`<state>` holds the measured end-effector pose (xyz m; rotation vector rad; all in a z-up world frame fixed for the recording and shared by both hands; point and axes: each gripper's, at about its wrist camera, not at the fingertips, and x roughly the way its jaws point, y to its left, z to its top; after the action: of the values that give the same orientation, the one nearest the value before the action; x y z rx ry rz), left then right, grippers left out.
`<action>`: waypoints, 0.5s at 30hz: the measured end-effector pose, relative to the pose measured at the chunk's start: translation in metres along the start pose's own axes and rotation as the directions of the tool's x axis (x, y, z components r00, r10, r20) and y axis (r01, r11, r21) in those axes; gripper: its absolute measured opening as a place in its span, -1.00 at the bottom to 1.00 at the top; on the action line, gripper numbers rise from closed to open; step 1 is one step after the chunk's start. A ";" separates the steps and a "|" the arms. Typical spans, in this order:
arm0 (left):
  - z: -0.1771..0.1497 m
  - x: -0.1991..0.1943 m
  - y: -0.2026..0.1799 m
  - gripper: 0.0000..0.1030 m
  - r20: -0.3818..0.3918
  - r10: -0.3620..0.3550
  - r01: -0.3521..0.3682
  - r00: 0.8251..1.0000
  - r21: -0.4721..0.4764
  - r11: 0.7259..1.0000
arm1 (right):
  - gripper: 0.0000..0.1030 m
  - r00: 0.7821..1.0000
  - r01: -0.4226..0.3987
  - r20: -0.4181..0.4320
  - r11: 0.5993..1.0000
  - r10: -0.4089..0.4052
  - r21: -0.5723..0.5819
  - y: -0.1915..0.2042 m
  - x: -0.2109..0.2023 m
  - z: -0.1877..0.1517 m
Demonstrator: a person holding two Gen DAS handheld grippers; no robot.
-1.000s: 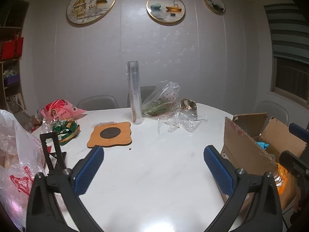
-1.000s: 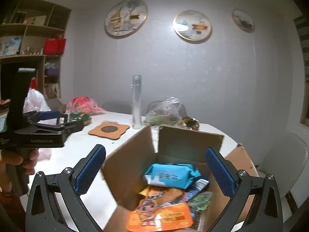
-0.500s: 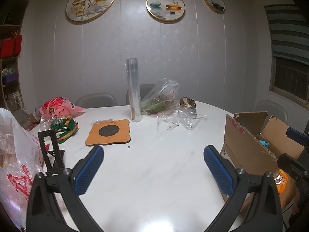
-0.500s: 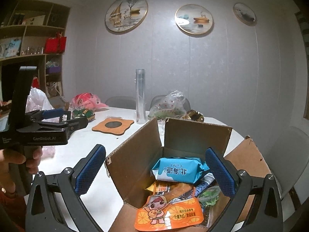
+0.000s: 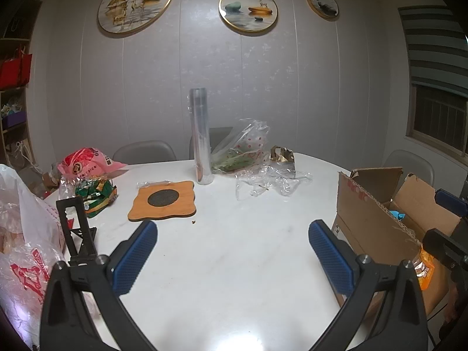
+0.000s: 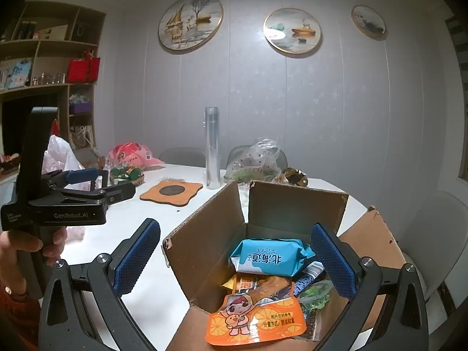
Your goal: Organize snacks
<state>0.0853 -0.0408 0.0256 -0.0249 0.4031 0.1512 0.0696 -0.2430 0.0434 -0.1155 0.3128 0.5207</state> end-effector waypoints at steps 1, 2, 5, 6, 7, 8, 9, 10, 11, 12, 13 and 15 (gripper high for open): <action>0.000 0.000 0.000 0.99 0.000 0.000 0.000 1.000 0.000 1.000 | 1.00 1.000 0.000 -0.002 1.000 0.000 -0.001 0.001 0.000 0.000; 0.000 0.000 0.000 0.99 0.000 -0.001 0.001 1.000 -0.001 1.000 | 1.00 1.000 0.000 -0.003 1.000 0.000 -0.002 0.001 0.001 0.000; 0.000 0.000 0.000 0.99 0.000 0.000 0.000 1.000 -0.001 1.000 | 1.00 1.000 0.001 -0.005 1.000 -0.001 -0.003 0.000 0.001 0.000; 0.000 0.000 0.000 0.99 0.001 0.000 0.000 1.000 0.000 1.000 | 1.00 1.000 -0.001 -0.005 1.000 0.001 -0.003 0.000 0.001 0.000; 0.000 0.000 -0.001 0.99 0.001 0.001 -0.001 1.000 0.001 1.000 | 1.00 1.000 -0.001 -0.005 1.000 0.001 -0.001 0.000 0.001 0.000; 0.000 -0.001 -0.001 0.99 0.002 0.002 -0.002 1.000 0.001 1.000 | 1.00 1.000 -0.002 -0.005 1.000 0.002 0.000 -0.001 0.001 0.000; 0.000 -0.001 -0.001 0.99 0.001 0.001 -0.001 1.000 0.001 1.000 | 1.00 1.000 -0.001 -0.006 1.000 0.001 0.001 -0.001 0.001 0.000; 0.000 0.000 -0.001 0.99 0.001 0.001 -0.001 1.000 0.001 1.000 | 1.00 1.000 0.000 -0.006 1.000 0.000 0.002 -0.001 0.001 0.000; 0.000 -0.001 -0.001 0.99 0.001 0.001 -0.001 1.000 0.001 1.000 | 1.00 1.000 0.002 -0.007 1.000 -0.002 0.003 -0.001 0.001 0.000; 0.000 -0.001 -0.001 0.99 0.001 0.001 -0.001 1.000 0.001 1.000 | 1.00 1.000 0.002 -0.008 1.000 -0.002 0.003 -0.001 0.001 -0.001; 0.000 -0.001 -0.001 0.99 0.001 0.001 -0.001 1.000 0.001 1.000 | 1.00 1.000 0.002 -0.009 1.000 -0.002 0.002 -0.001 0.001 -0.001; 0.000 -0.001 -0.001 0.99 0.002 0.004 -0.004 1.000 0.002 1.000 | 1.00 1.000 0.002 -0.011 1.000 -0.002 0.004 -0.001 0.001 -0.002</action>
<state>0.0848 -0.0422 0.0257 -0.0220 0.4018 0.1551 0.0704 -0.2432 0.0416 -0.1151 0.3239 0.5175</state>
